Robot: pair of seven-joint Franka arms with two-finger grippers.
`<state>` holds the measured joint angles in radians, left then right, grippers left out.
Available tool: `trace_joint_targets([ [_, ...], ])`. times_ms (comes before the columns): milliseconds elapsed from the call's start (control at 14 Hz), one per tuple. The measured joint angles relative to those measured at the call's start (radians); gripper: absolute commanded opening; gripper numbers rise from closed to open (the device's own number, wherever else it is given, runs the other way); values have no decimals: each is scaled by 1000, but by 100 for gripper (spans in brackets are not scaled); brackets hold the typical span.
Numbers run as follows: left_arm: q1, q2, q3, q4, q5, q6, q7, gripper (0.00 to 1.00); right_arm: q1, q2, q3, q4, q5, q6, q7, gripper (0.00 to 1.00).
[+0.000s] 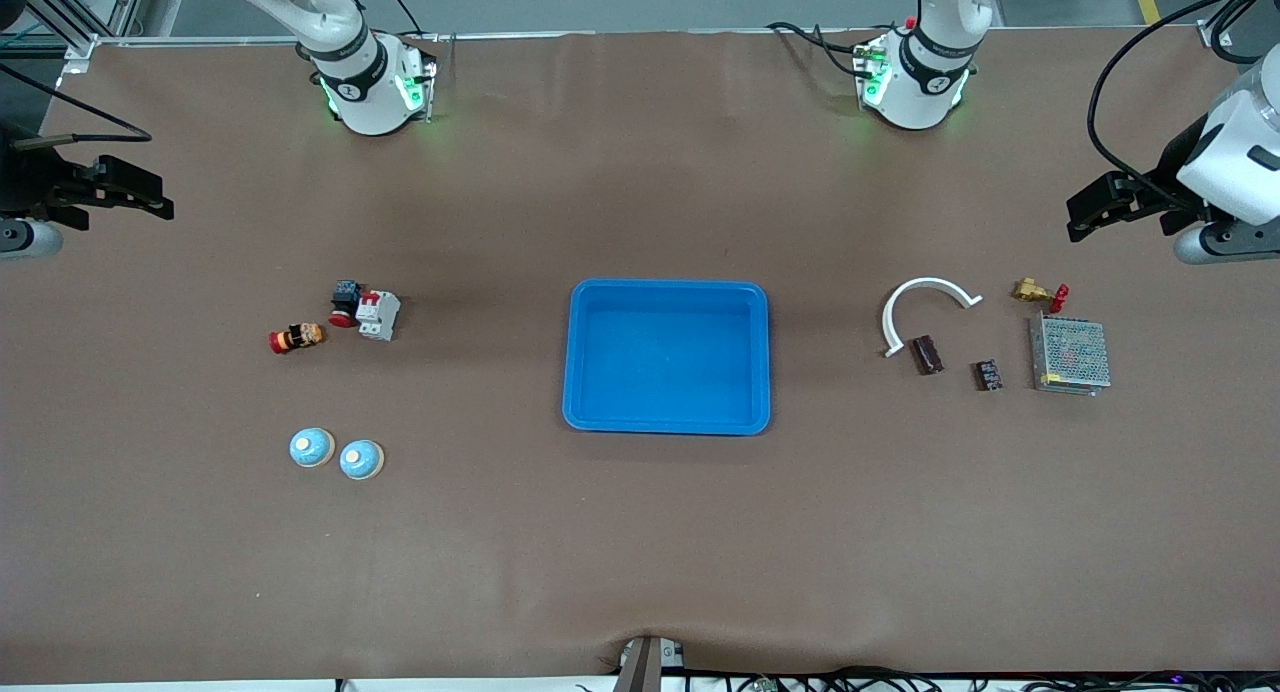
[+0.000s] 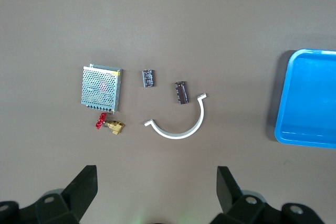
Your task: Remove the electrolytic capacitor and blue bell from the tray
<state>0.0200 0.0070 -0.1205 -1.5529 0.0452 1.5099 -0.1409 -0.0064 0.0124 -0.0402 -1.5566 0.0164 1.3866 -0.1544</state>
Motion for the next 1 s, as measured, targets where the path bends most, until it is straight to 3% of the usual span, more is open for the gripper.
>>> trace_joint_targets([
  [997,0,0,0,16,0,3,0,100,-2,0,1,-5,-9,11,0,100],
])
